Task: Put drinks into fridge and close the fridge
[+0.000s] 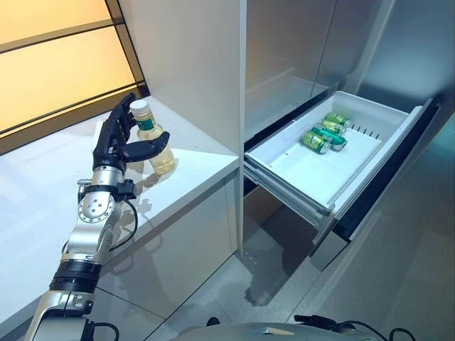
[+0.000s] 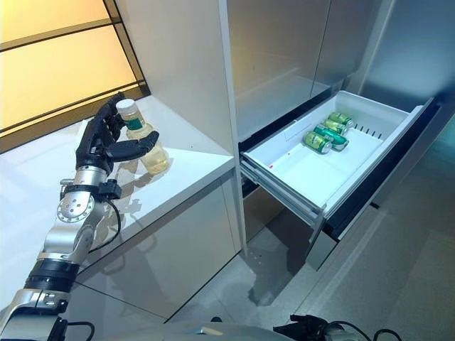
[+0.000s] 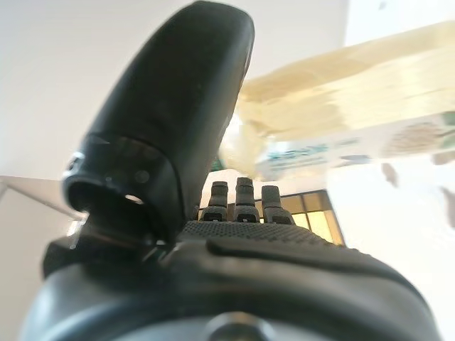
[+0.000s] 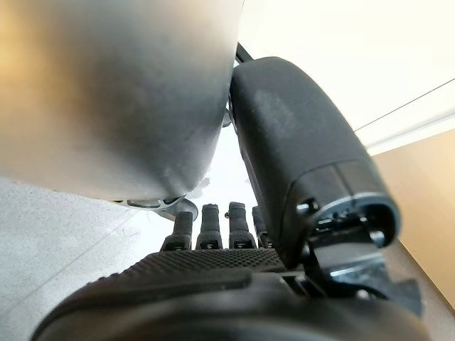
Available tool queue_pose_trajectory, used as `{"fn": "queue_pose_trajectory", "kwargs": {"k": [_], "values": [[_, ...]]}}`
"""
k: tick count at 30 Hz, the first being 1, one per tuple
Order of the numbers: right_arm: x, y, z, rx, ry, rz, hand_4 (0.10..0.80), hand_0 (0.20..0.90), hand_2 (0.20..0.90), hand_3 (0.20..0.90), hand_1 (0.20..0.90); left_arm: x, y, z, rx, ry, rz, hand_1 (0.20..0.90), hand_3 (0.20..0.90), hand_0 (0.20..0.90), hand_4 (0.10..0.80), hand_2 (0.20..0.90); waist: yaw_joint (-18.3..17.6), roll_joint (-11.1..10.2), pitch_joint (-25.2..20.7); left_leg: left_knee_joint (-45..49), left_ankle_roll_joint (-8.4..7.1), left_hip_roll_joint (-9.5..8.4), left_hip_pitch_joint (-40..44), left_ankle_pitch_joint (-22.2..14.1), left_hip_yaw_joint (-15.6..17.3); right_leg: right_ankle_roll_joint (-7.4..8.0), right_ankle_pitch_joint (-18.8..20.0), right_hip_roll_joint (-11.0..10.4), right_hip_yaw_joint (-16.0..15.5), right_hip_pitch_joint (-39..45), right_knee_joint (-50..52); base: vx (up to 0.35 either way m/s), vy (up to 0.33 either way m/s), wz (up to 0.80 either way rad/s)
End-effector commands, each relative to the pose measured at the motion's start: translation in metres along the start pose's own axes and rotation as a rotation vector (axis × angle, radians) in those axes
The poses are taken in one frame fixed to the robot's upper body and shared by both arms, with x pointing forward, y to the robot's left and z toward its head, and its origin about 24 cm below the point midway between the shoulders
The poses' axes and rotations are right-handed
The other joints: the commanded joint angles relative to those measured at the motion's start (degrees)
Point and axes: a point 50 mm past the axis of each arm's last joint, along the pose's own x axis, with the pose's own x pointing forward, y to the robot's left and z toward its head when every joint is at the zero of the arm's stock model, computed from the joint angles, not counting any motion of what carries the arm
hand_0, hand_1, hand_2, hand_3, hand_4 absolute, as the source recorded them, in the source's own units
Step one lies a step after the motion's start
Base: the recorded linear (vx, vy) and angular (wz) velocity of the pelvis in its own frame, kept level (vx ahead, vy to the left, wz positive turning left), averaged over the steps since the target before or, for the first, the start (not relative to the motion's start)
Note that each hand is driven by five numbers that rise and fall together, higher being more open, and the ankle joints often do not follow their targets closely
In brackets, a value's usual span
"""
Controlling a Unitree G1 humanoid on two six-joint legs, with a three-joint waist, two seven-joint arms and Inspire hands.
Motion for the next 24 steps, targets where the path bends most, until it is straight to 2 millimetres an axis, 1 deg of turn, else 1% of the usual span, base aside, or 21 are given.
{"fn": "queue_pose_trajectory", "kwargs": {"k": [1, 9, 14, 16, 17, 18, 21, 24], "values": [[-0.003, -0.01, -0.007, -0.044, 0.048, -0.017, 0.8, 0.9, 0.9, 0.9, 0.9, 0.023, 0.008, 0.044, 0.042, -0.202, 0.025, 0.9, 0.9, 0.9, 0.8, 0.9, -0.2, 0.1, 0.4, 1.2, 2.7, -3.1, 3.3, -9.1, 6.6, -0.82, -8.5, 3.2, 2.5, -3.3, 9.4, 0.0, 0.0, 0.0], [-0.003, -0.01, -0.009, -0.038, 0.051, -0.016, 0.8, 0.9, 0.9, 0.9, 0.9, 0.024, 0.012, 0.037, 0.036, -0.171, 0.062, 0.9, 0.9, 0.9, 0.8, 0.9, -0.8, 0.1, 0.5, 1.2, 2.77, -3.1, 3.5, -9.2, 6.9, -0.7, -8.4, 3.3, 2.9, -3.3, 9.4, 0.0, 0.0, 0.0], [-0.003, -0.01, -0.01, -0.038, 0.054, -0.018, 0.8, 0.9, 0.9, 0.9, 0.9, 0.025, 0.01, 0.036, -0.002, -0.165, 0.057, 0.9, 0.9, 0.9, 0.8, 0.9, -1.1, 0.1, 0.7, 1.2, 2.87, -3.14, 3.7, -9.4, 7.1, -0.68, -8.4, 3.4, 3.2, -3.3, 9.4, 0.0, 0.0, 0.0], [-0.003, -0.01, -0.009, -0.039, 0.053, -0.018, 0.8, 0.9, 0.9, 0.9, 0.9, 0.026, 0.008, 0.038, -0.05, -0.166, 0.044, 0.9, 0.9, 0.9, 0.8, 0.9, -1.2, 0.1, 0.7, 1.2, 3.0, -3.25, 3.7, -9.4, 7.0, -0.66, -8.4, 3.4, 3.4, -3.3, 9.4, 0.0, 0.0, 0.0], [-0.003, -0.01, -0.009, -0.038, 0.053, -0.017, 0.8, 0.9, 0.9, 0.9, 0.9, 0.026, 0.007, 0.038, -0.07, -0.169, 0.037, 0.462, 0.389, 0.462, 0.289, 0.462, -1.2, 0.1, 0.7, 1.2, 3.03, -3.29, 3.8, -9.4, 6.9, -0.64, -8.4, 3.3, 3.5, -3.3, 9.4, 0.0, 0.0, 0.0], [-0.003, -0.009, -0.009, -0.038, 0.051, -0.016, 0.8, 0.9, 0.9, 0.9, 0.9, 0.026, 0.005, 0.04, -0.101, -0.181, 0.029, 0.305, 0.205, 0.305, 0.105, 0.305, -1.3, 0.1, 0.7, 1.2, 3.08, -3.33, 3.8, -9.5, 6.8, -0.62, -8.4, 3.3, 3.6, -3.3, 9.5, 0.0, 0.0, 0.0], [-0.003, -0.008, -0.007, -0.037, 0.047, -0.011, 0.8, 0.9, 0.9, 0.9, 0.9, 0.026, -0.003, 0.046, -0.246, -0.219, -0.02, 0.3, 0.2, 0.3, 0.1, 0.3, -1.3, 0.0, 0.6, 1.0, 3.17, -3.45, 3.9, -9.5, 6.6, -0.6, -8.3, 3.4, 3.9, -3.3, 9.4, 0.0, 0.0, 0.0], [-0.002, -0.006, -0.006, -0.039, 0.042, -0.006, 0.8, 0.9, 0.9, 0.9, 0.9, 0.024, -0.014, 0.049, -0.314, -0.239, -0.056, 0.3, 0.2, 0.3, 0.1, 0.3, -1.5, -0.1, 0.7, 0.9, 3.26, -3.57, 4.0, -9.6, 6.4, -0.54, -8.2, 3.5, 4.3, -3.4, 9.4, -0.001, 0.005, -0.04]]}}
